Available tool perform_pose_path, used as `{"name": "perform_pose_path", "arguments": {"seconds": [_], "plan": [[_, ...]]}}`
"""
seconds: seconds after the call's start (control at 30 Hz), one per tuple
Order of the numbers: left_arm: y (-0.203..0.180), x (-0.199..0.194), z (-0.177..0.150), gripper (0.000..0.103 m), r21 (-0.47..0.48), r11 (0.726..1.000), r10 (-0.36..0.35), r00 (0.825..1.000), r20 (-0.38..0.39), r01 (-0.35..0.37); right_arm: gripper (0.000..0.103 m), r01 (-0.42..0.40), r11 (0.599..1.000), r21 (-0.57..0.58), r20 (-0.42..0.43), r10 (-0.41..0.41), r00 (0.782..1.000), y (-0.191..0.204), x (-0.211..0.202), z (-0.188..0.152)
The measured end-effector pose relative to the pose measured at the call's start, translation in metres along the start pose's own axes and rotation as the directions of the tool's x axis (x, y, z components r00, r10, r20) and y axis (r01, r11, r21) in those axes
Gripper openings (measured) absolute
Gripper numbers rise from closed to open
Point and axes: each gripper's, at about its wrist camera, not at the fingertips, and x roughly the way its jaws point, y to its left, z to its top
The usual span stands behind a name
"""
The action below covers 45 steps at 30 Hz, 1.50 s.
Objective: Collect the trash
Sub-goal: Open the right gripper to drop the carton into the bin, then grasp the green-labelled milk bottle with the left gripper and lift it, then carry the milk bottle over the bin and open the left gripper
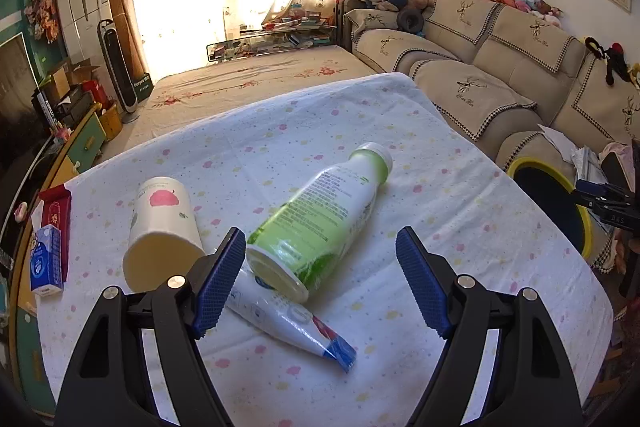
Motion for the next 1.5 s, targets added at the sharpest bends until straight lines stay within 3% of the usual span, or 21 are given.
{"name": "perform_pose_path", "arguments": {"seconds": [0.3, 0.47, 0.67, 0.93, 1.03, 1.07, 1.13, 1.3, 1.5], "plan": [[0.007, 0.041, 0.011, 0.078, 0.024, 0.997, -0.066, 0.996, -0.06, 0.068, 0.058, -0.011, 1.0, 0.008, -0.018, 0.011, 1.0, 0.001, 0.007, -0.003], [-0.009, 0.05, 0.013, 0.077, 0.067, 0.994, -0.081, 0.992, -0.095, 0.088, 0.058, -0.022, 0.999, 0.028, -0.011, 0.022, 1.0, 0.0, 0.007, -0.009], [-0.026, 0.066, 0.019, 0.077, 0.124, 0.991, -0.037, 0.988, -0.151, 0.056, 0.058, -0.027, 0.999, 0.031, -0.015, 0.027, 1.0, 0.003, 0.005, -0.015], [-0.036, 0.085, 0.027, 0.075, 0.175, 0.984, 0.025, 0.969, -0.245, 0.019, 0.058, -0.016, 0.999, 0.033, -0.016, 0.017, 1.0, -0.003, -0.003, -0.016], [-0.037, 0.093, 0.031, 0.065, 0.183, 0.983, 0.057, 0.956, -0.288, -0.003, 0.058, -0.017, 0.999, 0.035, -0.016, 0.017, 1.0, -0.006, -0.007, -0.018], [-0.037, 0.096, 0.032, 0.055, 0.177, 0.984, 0.054, 0.951, -0.305, 0.001, 0.058, -0.018, 0.999, 0.035, -0.016, 0.018, 1.0, -0.007, -0.008, -0.019], [-0.038, 0.099, 0.033, 0.051, 0.161, 0.987, 0.037, 0.943, -0.33, 0.018, 0.058, -0.017, 0.999, 0.035, -0.018, 0.018, 1.0, -0.009, -0.011, -0.022], [-0.047, 0.089, 0.032, 0.051, 0.146, 0.989, 0.029, 0.946, -0.322, 0.019, 0.058, -0.018, 0.999, 0.043, -0.016, 0.019, 1.0, -0.014, -0.013, -0.025], [-0.085, 0.052, 0.04, 0.051, 0.124, 0.989, -0.046, 0.963, -0.265, 0.081, 0.058, -0.025, 0.998, 0.062, 0.012, 0.024, 1.0, -0.023, -0.02, -0.027]]}}
